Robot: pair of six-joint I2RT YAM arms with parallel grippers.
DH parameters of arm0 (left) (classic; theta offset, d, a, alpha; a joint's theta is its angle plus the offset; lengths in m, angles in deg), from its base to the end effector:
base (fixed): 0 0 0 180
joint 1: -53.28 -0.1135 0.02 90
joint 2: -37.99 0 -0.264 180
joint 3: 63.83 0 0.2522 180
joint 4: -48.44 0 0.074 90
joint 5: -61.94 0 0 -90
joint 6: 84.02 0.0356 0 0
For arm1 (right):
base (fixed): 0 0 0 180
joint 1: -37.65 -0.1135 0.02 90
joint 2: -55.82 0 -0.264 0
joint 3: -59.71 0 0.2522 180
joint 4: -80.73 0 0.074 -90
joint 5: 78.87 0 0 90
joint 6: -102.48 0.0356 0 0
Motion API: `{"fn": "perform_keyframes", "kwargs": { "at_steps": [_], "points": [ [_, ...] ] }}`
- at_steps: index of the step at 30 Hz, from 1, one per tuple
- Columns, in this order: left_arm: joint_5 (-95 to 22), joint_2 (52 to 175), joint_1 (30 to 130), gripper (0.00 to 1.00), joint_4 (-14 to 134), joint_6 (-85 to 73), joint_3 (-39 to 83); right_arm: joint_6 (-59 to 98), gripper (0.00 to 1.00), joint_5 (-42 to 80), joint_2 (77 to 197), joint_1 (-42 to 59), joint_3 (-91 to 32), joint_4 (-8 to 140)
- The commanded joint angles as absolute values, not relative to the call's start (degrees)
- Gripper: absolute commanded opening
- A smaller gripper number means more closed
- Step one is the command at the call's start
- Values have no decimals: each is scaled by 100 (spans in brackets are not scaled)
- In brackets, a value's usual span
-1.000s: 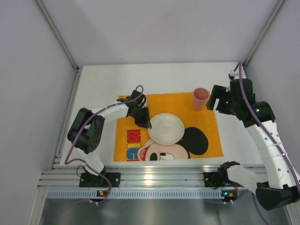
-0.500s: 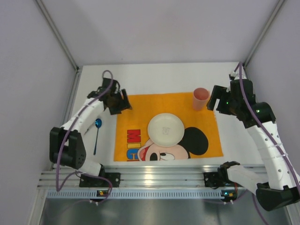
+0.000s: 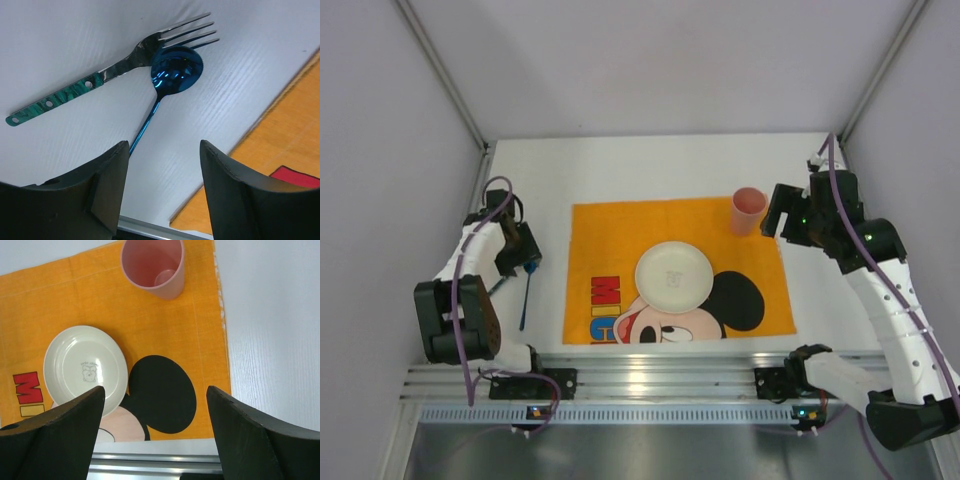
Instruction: Set the dinner table for one person
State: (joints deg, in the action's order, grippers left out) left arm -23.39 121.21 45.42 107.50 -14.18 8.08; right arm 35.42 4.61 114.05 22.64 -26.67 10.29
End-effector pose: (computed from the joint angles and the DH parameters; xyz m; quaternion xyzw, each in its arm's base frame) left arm 0.2700 0.0402 0.2231 -0.2451 0.9536 0.0217 0.1736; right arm 0.1790 0.0438 0.3833 0.0861 0.9093 0.0821 0.3987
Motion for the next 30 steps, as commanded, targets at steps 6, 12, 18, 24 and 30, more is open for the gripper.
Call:
{"fn": "perform_keyframes", "kwargs": {
  "at_steps": [6,12,18,24,30],
  "points": [
    [-2155,12755,4467,59,10290,-1116,477,3489,83,568,11497,2191,-2744,1222],
    [-2191,13308,4405,56,9929,-1116,565,3472,83,542,11523,2183,-2796,1143],
    [-2199,13941,4335,38,9788,-1002,679,3428,83,384,11541,2183,-2884,1037],
    [-2111,14337,4335,20,9648,-975,697,3393,83,225,11628,2183,-3016,923],
    [-2260,14689,4335,4,9577,-984,758,3393,83,164,11690,2191,-3043,914]
  ]
}}
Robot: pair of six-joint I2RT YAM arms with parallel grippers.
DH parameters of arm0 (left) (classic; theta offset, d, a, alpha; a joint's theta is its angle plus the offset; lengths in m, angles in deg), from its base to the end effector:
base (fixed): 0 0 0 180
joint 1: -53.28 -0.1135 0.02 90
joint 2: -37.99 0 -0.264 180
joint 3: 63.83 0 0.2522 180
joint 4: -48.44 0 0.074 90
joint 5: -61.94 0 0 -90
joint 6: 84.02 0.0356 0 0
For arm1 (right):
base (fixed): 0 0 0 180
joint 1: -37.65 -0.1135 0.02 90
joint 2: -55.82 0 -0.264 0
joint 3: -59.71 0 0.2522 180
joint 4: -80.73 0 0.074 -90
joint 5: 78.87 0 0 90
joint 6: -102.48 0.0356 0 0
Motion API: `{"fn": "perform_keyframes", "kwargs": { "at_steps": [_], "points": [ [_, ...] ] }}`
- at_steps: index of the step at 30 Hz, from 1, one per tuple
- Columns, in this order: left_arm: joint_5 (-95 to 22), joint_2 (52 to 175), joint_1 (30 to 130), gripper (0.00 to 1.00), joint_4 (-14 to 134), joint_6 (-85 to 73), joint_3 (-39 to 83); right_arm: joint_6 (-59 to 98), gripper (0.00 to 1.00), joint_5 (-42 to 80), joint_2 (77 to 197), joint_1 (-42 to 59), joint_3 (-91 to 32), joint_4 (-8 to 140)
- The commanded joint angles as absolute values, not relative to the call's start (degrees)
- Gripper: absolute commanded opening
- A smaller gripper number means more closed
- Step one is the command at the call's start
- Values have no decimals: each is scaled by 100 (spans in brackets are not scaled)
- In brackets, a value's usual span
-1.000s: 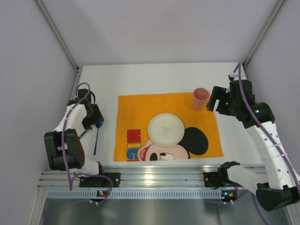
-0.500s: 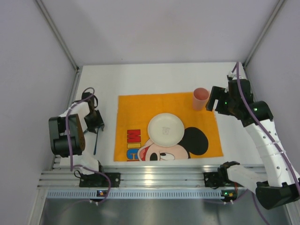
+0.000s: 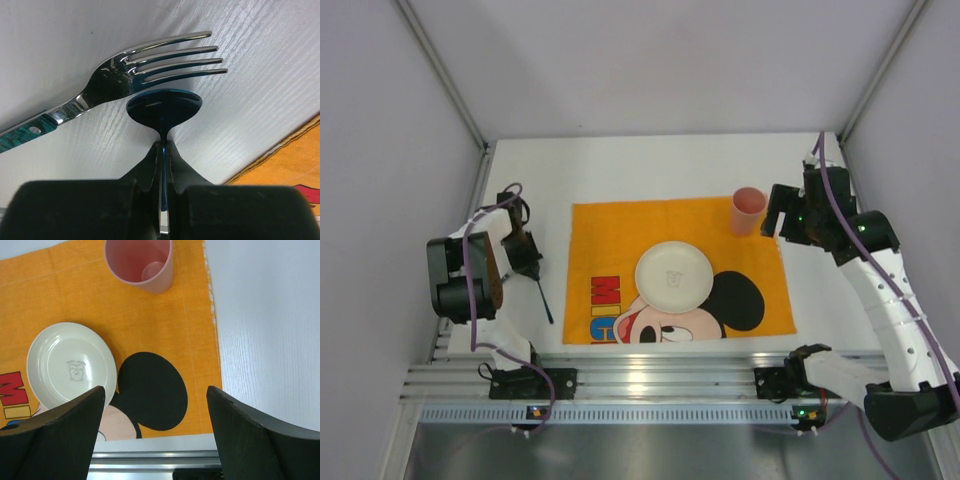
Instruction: Set the dinner table for one person
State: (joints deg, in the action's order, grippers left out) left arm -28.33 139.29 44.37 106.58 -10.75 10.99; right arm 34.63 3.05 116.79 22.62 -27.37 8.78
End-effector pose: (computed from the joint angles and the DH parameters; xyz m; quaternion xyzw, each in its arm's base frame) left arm 0.3041 0.0475 0.1508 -0.2215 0.9740 -0.0055 0.0467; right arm 0.1891 0.0456 0.3770 0.0838 0.9209 0.0577 0.3762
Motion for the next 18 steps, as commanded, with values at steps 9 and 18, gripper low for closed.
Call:
{"fn": "perform_keyframes", "kwargs": {
  "at_steps": [9,18],
  "points": [
    [-2384,14250,4379,0,10341,-1063,1899,3331,83,286,11883,2191,-3332,1037],
    [-2560,13942,5554,0,11501,-1502,4237,3322,84,1867,11866,2060,-3518,2133]
  ]
}}
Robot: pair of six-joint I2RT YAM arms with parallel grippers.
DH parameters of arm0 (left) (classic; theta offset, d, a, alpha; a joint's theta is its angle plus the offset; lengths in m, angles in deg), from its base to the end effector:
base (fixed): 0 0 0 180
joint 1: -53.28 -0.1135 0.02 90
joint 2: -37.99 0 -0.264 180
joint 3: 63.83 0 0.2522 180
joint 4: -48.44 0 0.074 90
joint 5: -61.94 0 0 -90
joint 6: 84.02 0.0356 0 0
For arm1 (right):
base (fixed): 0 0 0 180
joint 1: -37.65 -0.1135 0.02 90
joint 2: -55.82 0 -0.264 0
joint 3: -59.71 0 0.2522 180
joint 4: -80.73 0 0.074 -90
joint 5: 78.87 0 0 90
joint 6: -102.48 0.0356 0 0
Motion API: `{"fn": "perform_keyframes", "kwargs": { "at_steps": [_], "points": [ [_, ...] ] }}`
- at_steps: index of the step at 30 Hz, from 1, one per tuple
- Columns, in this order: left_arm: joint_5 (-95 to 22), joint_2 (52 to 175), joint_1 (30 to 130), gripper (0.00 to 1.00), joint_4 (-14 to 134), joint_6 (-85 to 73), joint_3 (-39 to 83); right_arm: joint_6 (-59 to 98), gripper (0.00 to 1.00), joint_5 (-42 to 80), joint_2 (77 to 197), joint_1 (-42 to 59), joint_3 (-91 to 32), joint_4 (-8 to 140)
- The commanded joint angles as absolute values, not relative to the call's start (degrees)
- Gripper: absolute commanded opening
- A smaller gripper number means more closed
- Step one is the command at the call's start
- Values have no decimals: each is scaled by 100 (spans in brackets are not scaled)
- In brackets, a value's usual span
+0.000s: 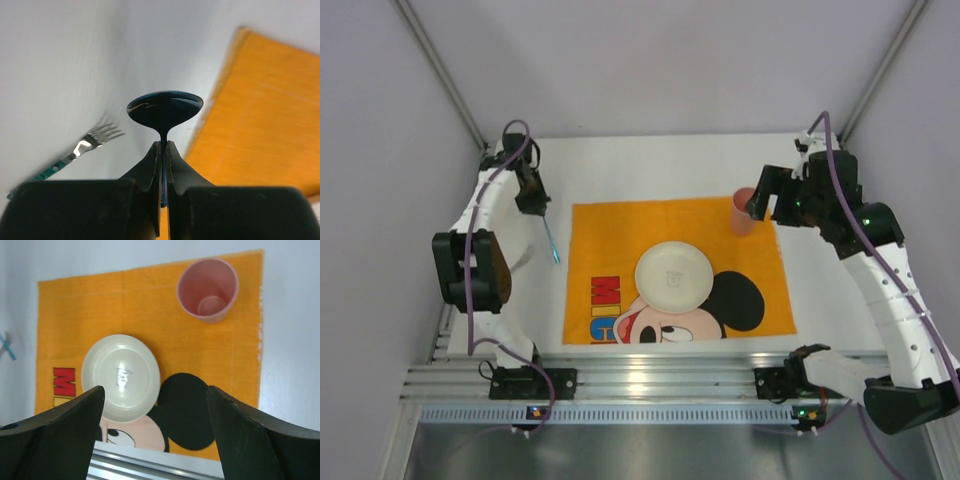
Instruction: Set the dinner table for one person
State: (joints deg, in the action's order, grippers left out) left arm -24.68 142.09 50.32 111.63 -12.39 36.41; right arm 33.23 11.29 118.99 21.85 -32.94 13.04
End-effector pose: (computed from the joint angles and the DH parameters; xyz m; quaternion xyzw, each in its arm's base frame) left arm 0.3780 0.0216 0.2517 -0.1871 0.9616 0.0020 0.2009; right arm 0.1987 0.0563 0.4054 0.0382 0.8988 0.1381 0.4143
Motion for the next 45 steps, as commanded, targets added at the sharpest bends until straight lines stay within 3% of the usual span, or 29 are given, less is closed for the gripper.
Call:
{"fn": "perform_keyframes", "kwargs": {
  "at_steps": [1,12,20,29,32,35,38,39,42,43,44,45],
  "points": [
    [-2586,13959,5887,0,11659,-1703,4413,3357,84,2165,11883,2025,-3491,2275],
    [-4106,14267,7708,0,11370,-3233,5829,3841,84,3248,12279,1339,-2763,3866],
    [-4633,14372,8158,0,11159,-3621,6348,4095,84,3591,12384,936,-1646,4955],
    [-4801,14311,8404,0,10957,-3796,6357,4166,82,3433,12885,390,-1619,5352],
    [-4827,14267,8430,0,10913,-3840,6366,4122,78,3372,13087,284,-1663,5388],
    [-4827,14232,8430,0,10922,-3840,6357,4122,59,3346,13254,240,-1672,5423],
    [-4810,14206,8430,0,10922,-3805,6331,4096,22,3258,13272,205,-1654,5405],
    [-4818,14205,8430,0,10931,-3788,6313,4087,2,3205,13237,205,-1645,5388],
    [-4775,14179,8430,0,10922,-3762,6261,4043,0,3073,13106,205,-1610,5282],
    [-4757,14179,8430,8,10931,-3753,6217,4026,0,3038,13062,205,-1593,5204],
    [-4757,14179,8430,33,10931,-3735,6199,4026,0,3012,13018,196,-1584,5151],
    [-4766,14170,8430,42,10948,-3691,6164,4017,0,2933,12922,214,-1575,5089]
  ]
}}
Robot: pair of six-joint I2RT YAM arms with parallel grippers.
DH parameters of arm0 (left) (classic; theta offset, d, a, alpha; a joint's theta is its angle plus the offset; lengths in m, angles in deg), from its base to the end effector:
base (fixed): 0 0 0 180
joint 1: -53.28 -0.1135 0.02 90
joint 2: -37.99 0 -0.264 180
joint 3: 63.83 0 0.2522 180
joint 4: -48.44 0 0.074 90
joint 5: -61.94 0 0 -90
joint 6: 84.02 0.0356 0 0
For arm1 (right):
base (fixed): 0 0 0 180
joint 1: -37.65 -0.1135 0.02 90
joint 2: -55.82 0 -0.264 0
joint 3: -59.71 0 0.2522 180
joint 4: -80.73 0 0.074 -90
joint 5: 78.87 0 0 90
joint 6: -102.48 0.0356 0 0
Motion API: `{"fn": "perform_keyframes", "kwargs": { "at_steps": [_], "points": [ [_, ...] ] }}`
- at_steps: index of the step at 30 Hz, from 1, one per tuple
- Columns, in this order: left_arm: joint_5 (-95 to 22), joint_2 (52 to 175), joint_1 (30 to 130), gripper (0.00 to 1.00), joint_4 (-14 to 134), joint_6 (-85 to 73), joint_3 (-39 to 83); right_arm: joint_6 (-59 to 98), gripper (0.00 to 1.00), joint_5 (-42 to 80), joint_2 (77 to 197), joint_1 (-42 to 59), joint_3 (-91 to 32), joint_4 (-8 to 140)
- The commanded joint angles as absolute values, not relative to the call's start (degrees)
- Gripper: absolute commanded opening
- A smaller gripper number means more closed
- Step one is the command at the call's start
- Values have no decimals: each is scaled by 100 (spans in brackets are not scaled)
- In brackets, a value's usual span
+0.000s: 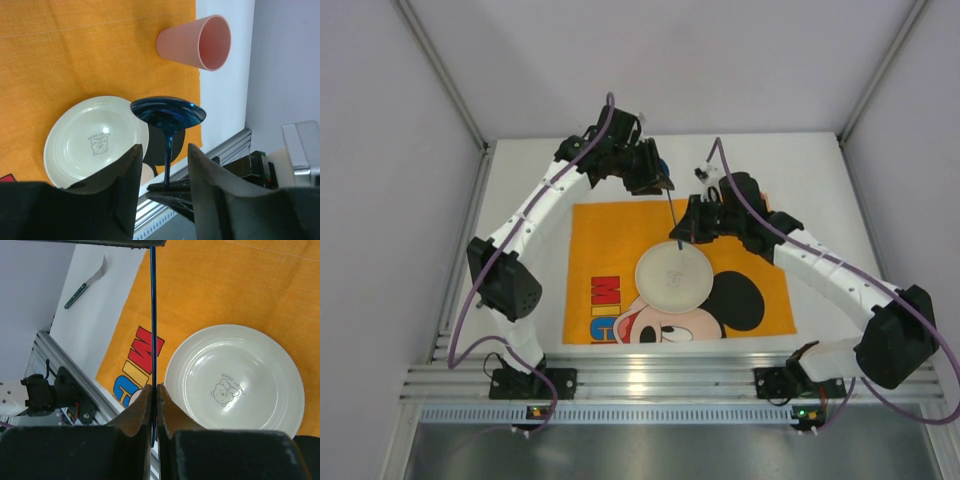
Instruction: Set the dinner table for one person
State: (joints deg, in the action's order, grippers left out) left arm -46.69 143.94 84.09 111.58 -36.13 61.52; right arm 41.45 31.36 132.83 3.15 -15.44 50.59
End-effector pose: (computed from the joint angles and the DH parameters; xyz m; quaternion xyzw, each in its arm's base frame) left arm 0.3448 -0.2189 0.3766 -0.0261 0.9093 -0.3501 0.2233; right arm 0.2434 0.1822 0.3056 -0.1266 0.8559 0.3817 0.3251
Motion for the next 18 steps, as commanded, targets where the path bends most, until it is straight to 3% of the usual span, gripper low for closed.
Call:
{"fn": "perform_keyframes", "kwargs": {
  "at_steps": [1,2,3,4,10,18],
  "points": [
    [-4740,14188,8430,48,11000,-3648,6146,3999,0,2871,12860,214,-1549,4941],
    [-4661,14179,8422,55,11071,-3586,6137,3999,0,2801,12789,214,-1514,4852],
    [-4599,14179,8422,80,11254,-3403,6103,4008,0,2661,12615,223,-1461,4782],
    [-4503,14170,8422,83,11412,-3297,6067,4051,0,2599,12517,266,-1313,4642],
    [-3624,13521,8106,87,11669,-2593,4751,4254,0,2466,11621,749,-338,4080],
    [-3605,12782,6454,84,11528,-2048,2974,4263,0,2299,10969,1364,648,3735]
  ]
}}
